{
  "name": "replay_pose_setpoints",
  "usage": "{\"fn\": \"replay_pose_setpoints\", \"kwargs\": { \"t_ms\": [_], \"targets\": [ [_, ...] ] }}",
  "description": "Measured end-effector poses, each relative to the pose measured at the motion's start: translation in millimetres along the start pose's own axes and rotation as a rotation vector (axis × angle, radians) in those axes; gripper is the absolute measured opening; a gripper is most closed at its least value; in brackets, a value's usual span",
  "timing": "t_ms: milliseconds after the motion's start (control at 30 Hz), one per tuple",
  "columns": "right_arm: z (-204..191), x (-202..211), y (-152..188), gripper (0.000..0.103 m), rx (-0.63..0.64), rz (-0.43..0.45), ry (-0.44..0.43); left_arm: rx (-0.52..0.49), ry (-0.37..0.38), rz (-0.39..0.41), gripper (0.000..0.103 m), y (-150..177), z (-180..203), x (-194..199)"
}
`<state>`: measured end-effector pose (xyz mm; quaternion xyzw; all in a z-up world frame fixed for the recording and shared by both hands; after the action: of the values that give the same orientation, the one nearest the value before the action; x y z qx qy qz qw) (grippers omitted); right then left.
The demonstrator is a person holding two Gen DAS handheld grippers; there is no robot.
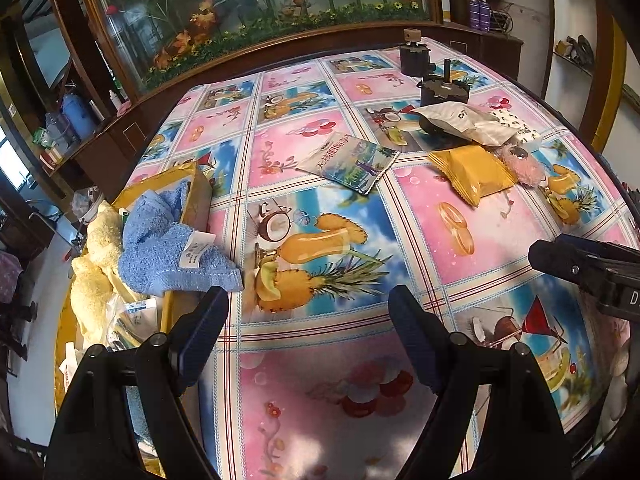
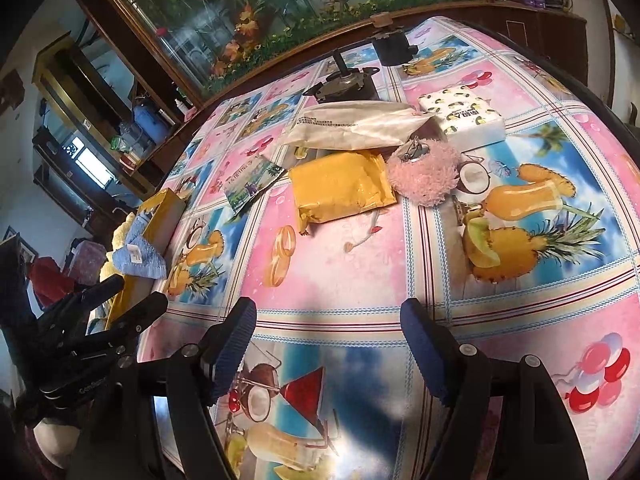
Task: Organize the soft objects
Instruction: 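Grasp the clear blue-printed snack packet with the left tool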
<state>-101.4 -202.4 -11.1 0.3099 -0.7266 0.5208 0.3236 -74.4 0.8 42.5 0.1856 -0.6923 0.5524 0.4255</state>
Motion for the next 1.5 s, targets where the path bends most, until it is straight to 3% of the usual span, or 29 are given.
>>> {"fn": "replay_pose_setpoints", "kwargs": {
  "t_ms": [167, 300, 433, 567, 733, 867, 933, 1133, 1400, 1500],
  "targets": [
    [-1, -2, 0, 0.077, 0.008, -0.008, 0.0, 0.056, 0.1, -0.016, 0.082, -15, -15, -8],
    [-2, -2, 0, 0.078, 0.009, -0.005, -0.003, 0.187, 0.168, 0.002, 0.082, -43, -47, -22],
    [-1, -3, -1, 0.079, 0.007, -0.006, -0.01, 0.303, 0.237, 0.016, 0.082, -73, -70, -51],
    [-1, -3, -1, 0.079, 0.011, -0.008, -0.019, 0.328, 0.275, -0.001, 0.082, -100, -75, -92],
    [1, -2, -1, 0.079, -0.004, -0.009, -0.03, 0.251, 0.211, -0.07, 0.083, -113, -62, -136],
    [1, -2, -1, 0.08, 0.0, -0.011, -0.031, 0.184, 0.228, -0.088, 0.086, -114, -48, -139],
    [0, -3, -1, 0.08, 0.003, -0.011, -0.029, 0.133, 0.227, -0.098, 0.074, -111, -38, -134],
    [0, -2, -1, 0.08, -0.002, -0.01, -0.026, 0.092, 0.353, -0.12, 0.043, -87, -19, -106],
    [-1, -3, -1, 0.082, 0.005, -0.012, -0.023, 0.033, 0.521, -0.198, 0.041, -48, 7, -68],
    [1, -2, -2, 0.082, 0.0, -0.009, -0.021, 0.021, 0.543, -0.161, 0.042, -44, 10, -48]
  ]
}}
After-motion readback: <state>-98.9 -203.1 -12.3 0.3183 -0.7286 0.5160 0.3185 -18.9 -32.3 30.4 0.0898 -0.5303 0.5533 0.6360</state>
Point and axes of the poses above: each gripper's, at about its wrist camera, not at the fingertips, and x roughly against the way its jaws point, z to its right, y to its underside, the point moved 1 cm from there along -x, roughly the way its jaws point, and after that the axes turned 13 degrees about y, right-handed, at the moved point
